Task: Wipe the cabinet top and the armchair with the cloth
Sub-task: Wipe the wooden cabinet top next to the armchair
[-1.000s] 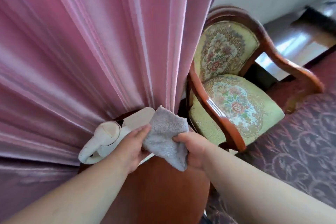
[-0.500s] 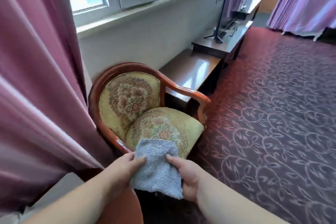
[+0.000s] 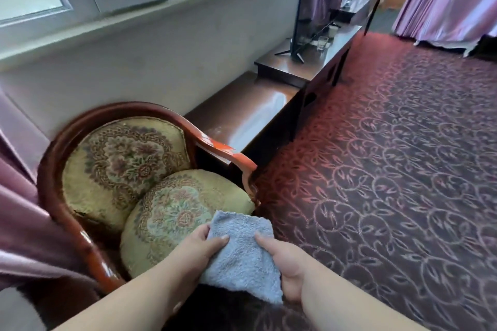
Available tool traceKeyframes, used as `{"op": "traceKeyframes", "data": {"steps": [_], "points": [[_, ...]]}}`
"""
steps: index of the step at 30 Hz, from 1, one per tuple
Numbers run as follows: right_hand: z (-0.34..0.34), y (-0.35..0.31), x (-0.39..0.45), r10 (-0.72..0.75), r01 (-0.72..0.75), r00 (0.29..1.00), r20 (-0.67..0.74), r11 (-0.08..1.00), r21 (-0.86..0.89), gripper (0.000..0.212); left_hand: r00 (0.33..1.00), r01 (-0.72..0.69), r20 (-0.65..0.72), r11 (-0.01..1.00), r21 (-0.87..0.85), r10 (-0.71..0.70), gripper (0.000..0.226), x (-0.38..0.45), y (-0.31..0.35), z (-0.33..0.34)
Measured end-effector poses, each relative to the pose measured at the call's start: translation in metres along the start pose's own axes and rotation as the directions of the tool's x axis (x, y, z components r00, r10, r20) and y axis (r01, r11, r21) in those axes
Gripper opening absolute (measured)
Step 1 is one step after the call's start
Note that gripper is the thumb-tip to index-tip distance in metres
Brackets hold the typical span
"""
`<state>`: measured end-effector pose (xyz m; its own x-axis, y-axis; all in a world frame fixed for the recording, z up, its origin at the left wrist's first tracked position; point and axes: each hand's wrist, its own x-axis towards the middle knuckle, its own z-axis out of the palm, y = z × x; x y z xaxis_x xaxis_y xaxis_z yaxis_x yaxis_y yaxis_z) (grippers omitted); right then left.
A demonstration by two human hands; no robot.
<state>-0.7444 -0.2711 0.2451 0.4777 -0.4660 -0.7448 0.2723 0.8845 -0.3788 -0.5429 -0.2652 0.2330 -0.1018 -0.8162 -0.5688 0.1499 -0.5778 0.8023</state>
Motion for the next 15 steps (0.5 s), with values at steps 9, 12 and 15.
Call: {"op": "traceKeyframes", "data": {"steps": [9,12,15], "points": [[-0.006,-0.15,0.056,-0.076,0.066,0.992,-0.101,0.993,-0.098,0.042,0.994,-0.104,-0.029,0.994,-0.046,0.103,0.023,0.12,0.08,0.027],[-0.008,-0.207,0.087,-0.092,0.082,0.991,-0.095,0.991,-0.102,0.042,0.992,-0.125,0.019,0.991,-0.051,0.126,0.024,0.178,0.118,0.026],[-0.009,-0.265,0.115,-0.09,0.085,0.992,-0.094,0.995,-0.057,0.04,0.991,-0.126,0.038,0.992,-0.031,0.127,0.027,0.238,0.159,0.027]]}}
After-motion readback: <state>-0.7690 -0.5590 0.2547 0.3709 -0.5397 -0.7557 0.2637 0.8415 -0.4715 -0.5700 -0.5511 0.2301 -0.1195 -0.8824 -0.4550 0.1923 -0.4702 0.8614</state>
